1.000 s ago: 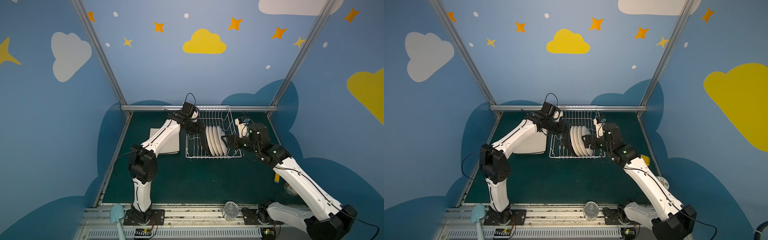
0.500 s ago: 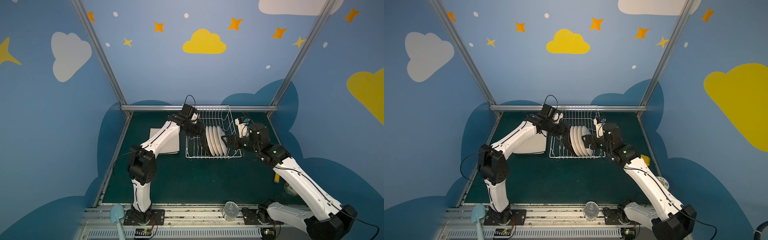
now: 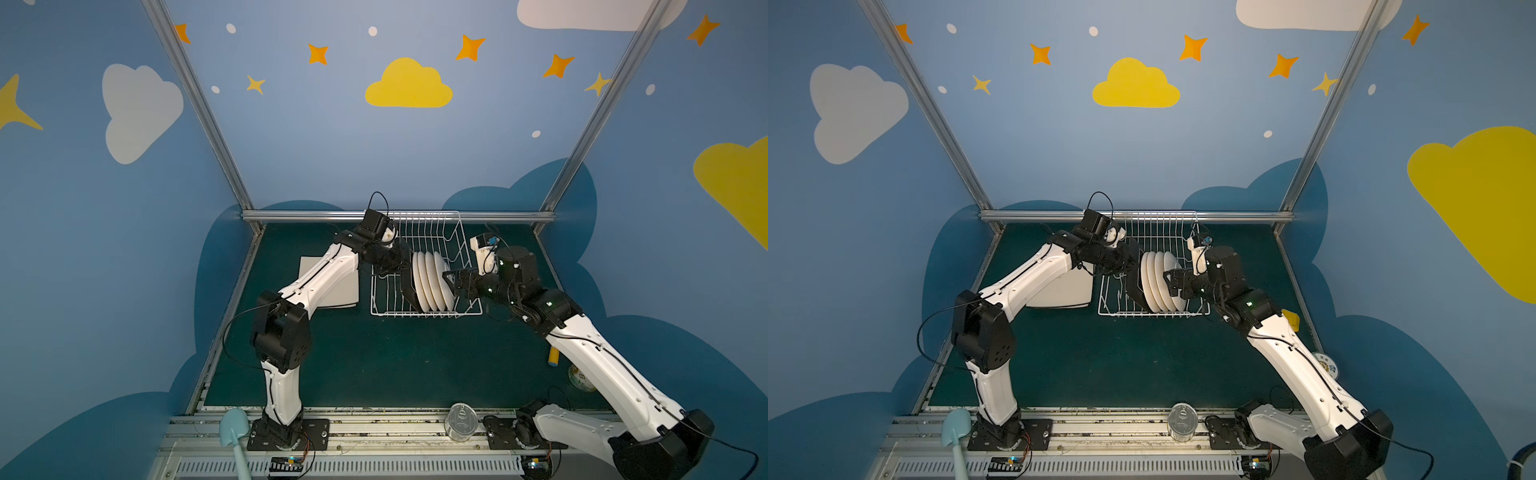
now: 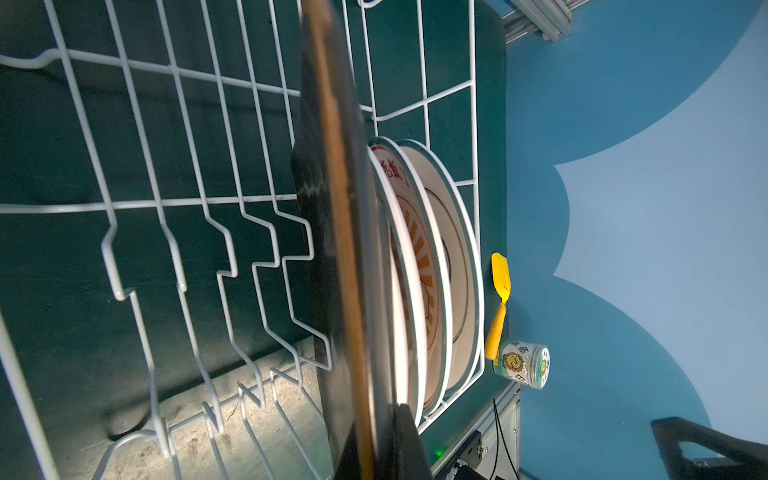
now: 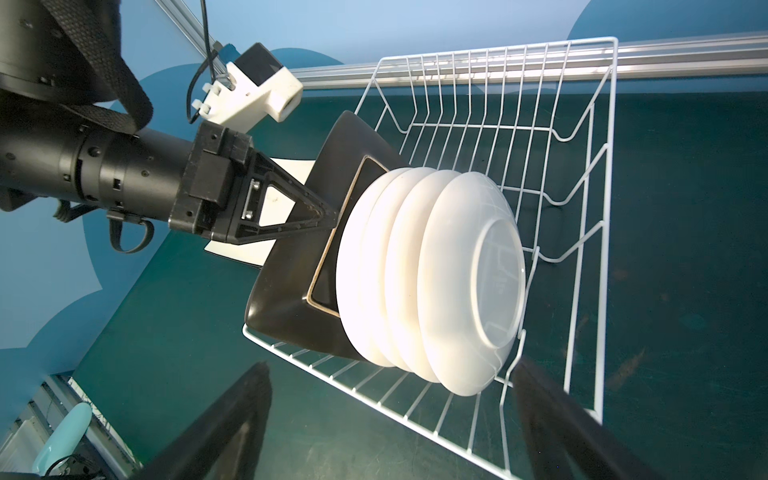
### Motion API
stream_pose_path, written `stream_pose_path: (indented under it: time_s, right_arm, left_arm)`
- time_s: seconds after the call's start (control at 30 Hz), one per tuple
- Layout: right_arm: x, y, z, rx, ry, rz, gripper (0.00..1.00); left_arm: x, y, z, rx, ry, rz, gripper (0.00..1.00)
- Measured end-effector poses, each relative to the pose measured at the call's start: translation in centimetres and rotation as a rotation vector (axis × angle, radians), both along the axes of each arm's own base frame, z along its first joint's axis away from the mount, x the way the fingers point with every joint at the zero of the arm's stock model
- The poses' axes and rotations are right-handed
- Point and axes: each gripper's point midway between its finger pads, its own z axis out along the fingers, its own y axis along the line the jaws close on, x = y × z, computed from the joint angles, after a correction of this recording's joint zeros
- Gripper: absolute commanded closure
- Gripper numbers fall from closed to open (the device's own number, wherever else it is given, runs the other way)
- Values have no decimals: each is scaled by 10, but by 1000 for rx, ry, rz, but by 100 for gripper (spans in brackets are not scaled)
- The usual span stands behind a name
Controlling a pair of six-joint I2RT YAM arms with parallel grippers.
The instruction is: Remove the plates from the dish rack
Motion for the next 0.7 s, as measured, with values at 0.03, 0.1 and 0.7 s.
stream_pose_path:
  time_s: [0.03, 0.1, 0.7]
  right_arm:
    - [0, 0, 0, 0, 0, 0, 10]
    - [0, 0, 0, 0, 0, 0, 10]
    - [1, -2, 0, 1, 0, -6, 10]
  left_arm:
    - [0, 0, 0, -3, 3, 2, 97]
    - [-1, 1, 1, -9, 8, 6, 97]
    - [-14, 10, 28, -32, -9, -2, 97]
